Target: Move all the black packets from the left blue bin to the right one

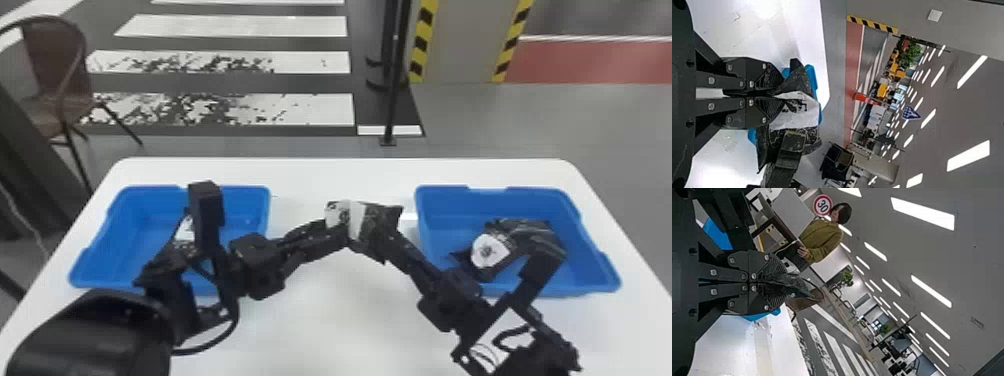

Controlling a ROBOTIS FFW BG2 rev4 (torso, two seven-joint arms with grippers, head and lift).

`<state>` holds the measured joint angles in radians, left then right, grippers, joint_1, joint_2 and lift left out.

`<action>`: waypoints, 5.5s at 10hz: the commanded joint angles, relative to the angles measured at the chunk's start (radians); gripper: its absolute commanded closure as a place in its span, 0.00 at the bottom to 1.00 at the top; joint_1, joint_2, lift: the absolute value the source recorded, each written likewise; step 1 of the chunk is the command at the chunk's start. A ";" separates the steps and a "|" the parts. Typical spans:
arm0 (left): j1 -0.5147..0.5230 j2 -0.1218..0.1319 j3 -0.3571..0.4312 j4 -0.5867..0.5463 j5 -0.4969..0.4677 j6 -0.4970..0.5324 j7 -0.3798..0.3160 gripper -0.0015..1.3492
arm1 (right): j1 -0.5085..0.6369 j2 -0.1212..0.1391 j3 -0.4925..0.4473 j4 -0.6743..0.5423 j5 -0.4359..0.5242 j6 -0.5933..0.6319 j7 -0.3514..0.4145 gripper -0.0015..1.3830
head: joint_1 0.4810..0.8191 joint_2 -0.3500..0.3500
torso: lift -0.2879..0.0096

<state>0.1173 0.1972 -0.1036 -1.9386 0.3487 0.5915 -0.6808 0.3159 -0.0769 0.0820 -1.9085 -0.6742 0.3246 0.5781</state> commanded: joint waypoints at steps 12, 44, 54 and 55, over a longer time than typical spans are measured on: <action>0.555 -0.176 0.373 -0.453 0.012 -0.336 0.237 0.09 | -0.191 -0.061 -0.307 0.273 0.214 -0.025 -0.041 0.41 | 0.63 0.47 | 0.50; -0.392 0.021 0.225 0.423 -0.387 0.371 0.122 0.86 | 0.298 0.045 -0.234 -0.174 0.349 -0.229 -0.092 0.13 | 0.63 0.68 | 0.50; -0.108 0.024 -0.010 0.084 0.092 0.115 0.020 0.86 | 0.084 -0.011 -0.100 -0.103 0.190 -0.114 -0.001 0.13 | 0.63 0.43 | 0.50; -0.120 0.024 -0.054 0.084 0.112 0.110 0.020 0.86 | 0.060 -0.015 -0.080 -0.086 0.178 -0.114 -0.001 0.13 | 0.63 0.41 | 0.50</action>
<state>0.0055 0.2213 -0.1299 -1.8556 0.4462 0.7052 -0.6612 0.3927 -0.0886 -0.0120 -2.0055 -0.4875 0.2100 0.5768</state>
